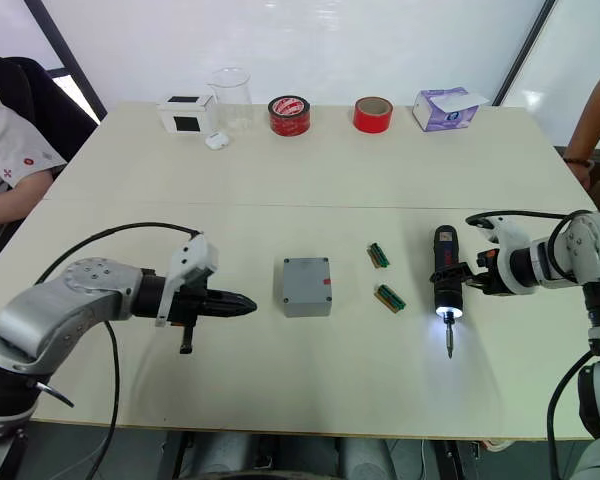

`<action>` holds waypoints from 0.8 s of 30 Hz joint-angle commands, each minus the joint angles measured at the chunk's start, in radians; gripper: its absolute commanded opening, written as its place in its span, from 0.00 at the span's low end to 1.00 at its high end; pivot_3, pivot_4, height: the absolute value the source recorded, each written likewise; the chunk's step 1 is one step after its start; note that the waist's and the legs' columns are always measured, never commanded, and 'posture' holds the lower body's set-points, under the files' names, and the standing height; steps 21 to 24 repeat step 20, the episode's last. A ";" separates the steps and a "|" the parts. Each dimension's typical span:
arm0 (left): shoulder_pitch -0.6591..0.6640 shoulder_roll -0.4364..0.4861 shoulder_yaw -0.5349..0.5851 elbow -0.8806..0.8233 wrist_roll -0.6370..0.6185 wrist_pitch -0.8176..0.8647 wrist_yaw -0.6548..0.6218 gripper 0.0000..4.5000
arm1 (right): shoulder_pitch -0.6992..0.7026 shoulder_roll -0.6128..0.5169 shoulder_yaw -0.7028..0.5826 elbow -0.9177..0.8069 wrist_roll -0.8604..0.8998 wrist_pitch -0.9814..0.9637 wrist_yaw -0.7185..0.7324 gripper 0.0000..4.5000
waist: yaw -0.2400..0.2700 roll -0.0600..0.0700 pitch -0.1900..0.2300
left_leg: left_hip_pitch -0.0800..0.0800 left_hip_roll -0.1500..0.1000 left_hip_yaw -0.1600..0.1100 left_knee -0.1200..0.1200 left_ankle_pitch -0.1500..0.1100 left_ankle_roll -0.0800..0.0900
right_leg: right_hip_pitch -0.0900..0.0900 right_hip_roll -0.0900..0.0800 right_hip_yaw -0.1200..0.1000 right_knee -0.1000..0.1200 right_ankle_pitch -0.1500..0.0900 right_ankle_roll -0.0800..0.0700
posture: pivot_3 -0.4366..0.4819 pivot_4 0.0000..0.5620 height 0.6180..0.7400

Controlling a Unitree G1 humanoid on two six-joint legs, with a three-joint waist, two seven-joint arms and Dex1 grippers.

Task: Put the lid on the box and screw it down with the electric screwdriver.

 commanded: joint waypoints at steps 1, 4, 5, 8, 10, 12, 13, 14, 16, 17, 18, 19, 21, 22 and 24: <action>0.056 0.035 0.117 0.020 -0.049 0.021 0.004 0.00 | 0.046 -0.061 -0.127 -0.111 -0.037 -0.294 0.126 0.99 | -0.001 0.000 0.000 | 0.000 0.000 0.000 0.000 0.000 0.000 | 0.000 0.000 0.000 0.000 0.000 0.000 | 0.48 0.27 1.00; 0.141 0.042 0.165 0.019 -0.069 0.037 0.024 0.00 | 0.212 0.000 -0.334 -0.307 0.049 -0.447 0.217 0.99 | -0.001 0.000 0.000 | 0.000 0.001 0.000 -0.001 0.000 0.000 | -0.001 0.001 0.000 0.000 -0.001 0.001 | 0.48 0.27 1.00; 0.177 0.046 0.187 0.005 -0.087 0.053 0.024 0.00 | 0.302 0.028 -0.395 -0.407 0.085 -0.462 0.243 0.99 | 0.000 -0.001 0.000 | 0.000 0.001 0.000 -0.002 0.000 0.000 | -0.001 0.001 -0.001 0.000 -0.001 0.001 | 0.48 0.27 1.00; 0.285 0.068 0.243 -0.067 -0.156 0.116 0.025 0.00 | 0.607 0.044 -0.459 -0.672 0.216 -0.369 0.348 0.99 | 0.006 -0.001 0.000 | 0.000 0.004 -0.003 -0.002 0.000 0.000 | 0.000 0.001 -0.002 0.001 -0.001 0.002 | 0.48 0.27 1.00; 0.324 0.075 0.236 -0.103 -0.166 0.126 0.035 0.00 | 0.738 0.036 -0.474 -0.778 0.237 -0.367 0.381 0.99 | 0.017 -0.001 0.000 | 0.000 0.004 -0.004 -0.001 0.000 0.000 | 0.001 0.000 -0.003 0.001 -0.001 0.002 | 0.48 0.27 1.00; 0.354 0.072 0.220 -0.135 -0.174 0.136 0.054 0.00 | 0.845 0.029 -0.484 -0.859 0.241 -0.380 0.408 0.99 | 0.022 0.000 0.000 | 0.001 0.002 -0.002 0.000 0.000 0.000 | 0.002 -0.002 -0.002 0.001 -0.001 0.001 | 0.48 0.27 1.00; 0.365 0.059 0.221 -0.151 -0.198 0.153 0.068 0.00 | 0.887 0.031 -0.485 -0.889 0.239 -0.389 0.418 0.99 | 0.022 0.000 0.000 | 0.002 0.002 -0.002 0.000 0.000 0.000 | 0.003 -0.003 -0.001 0.001 -0.002 0.000 | 0.48 0.27 1.00; 0.374 0.050 0.224 -0.165 -0.218 0.166 0.079 0.00 | 0.912 0.035 -0.484 -0.904 0.237 -0.394 0.422 0.99 | 0.022 -0.001 0.000 | 0.004 0.002 -0.001 0.001 0.000 -0.001 | 0.005 -0.003 -0.001 0.000 -0.003 -0.003 | 0.48 0.27 1.00; 0.391 0.041 0.224 -0.188 -0.247 0.185 0.094 0.00 | 0.949 0.035 -0.467 -0.921 0.213 -0.418 0.424 0.99 | 0.022 -0.005 0.002 | 0.009 0.002 -0.001 0.001 0.000 -0.001 | 0.010 -0.003 0.000 0.000 -0.003 -0.003 | 0.48 0.27 1.00; 0.403 0.040 0.222 -0.202 -0.261 0.194 0.100 0.00 | 0.965 0.032 -0.450 -0.925 0.190 -0.437 0.426 0.99 | 0.022 -0.007 0.003 | 0.012 0.003 -0.001 0.001 0.000 -0.001 | 0.013 -0.002 0.000 0.000 -0.003 -0.004 | 0.48 0.27 1.00; 0.416 0.036 0.223 -0.217 -0.280 0.206 0.109 0.00 | 0.975 0.032 -0.433 -0.926 0.175 -0.451 0.425 0.99 | 0.021 -0.007 0.003 | 0.014 0.003 -0.001 0.001 0.000 -0.001 | 0.014 -0.002 -0.001 0.000 -0.003 -0.004 | 0.48 0.27 1.00; 0.429 0.032 0.221 -0.231 -0.297 0.216 0.119 0.00 | 0.982 0.032 -0.415 -0.925 0.160 -0.466 0.424 0.99 | 0.019 -0.007 0.003 | 0.015 0.003 -0.001 0.001 0.000 -0.001 | 0.015 -0.002 -0.001 0.000 -0.004 -0.004 | 0.48 0.27 1.00; 0.439 0.031 0.222 -0.239 -0.309 0.220 0.127 0.00 | 0.985 0.033 -0.404 -0.926 0.153 -0.476 0.423 0.99 | 0.019 -0.007 0.003 | 0.015 0.003 0.000 0.000 0.000 -0.001 | 0.015 -0.002 -0.001 0.000 -0.004 -0.005 | 0.48 0.27 1.00; 0.439 0.031 0.222 -0.239 -0.309 0.220 0.127 0.00 | 0.985 0.033 -0.404 -0.926 0.153 -0.476 0.423 0.99 | 0.019 -0.007 0.003 | 0.015 0.003 0.000 0.000 0.000 -0.001 | 0.015 -0.002 -0.001 0.000 -0.004 -0.005 | 0.48 0.27 1.00; 0.439 0.031 0.222 -0.239 -0.309 0.220 0.127 0.00 | 0.985 0.033 -0.404 -0.926 0.153 -0.476 0.423 0.99 | 0.019 -0.007 0.003 | 0.015 0.003 0.000 0.000 0.000 -0.001 | 0.015 -0.002 -0.001 0.000 -0.004 -0.005 | 0.48 0.27 1.00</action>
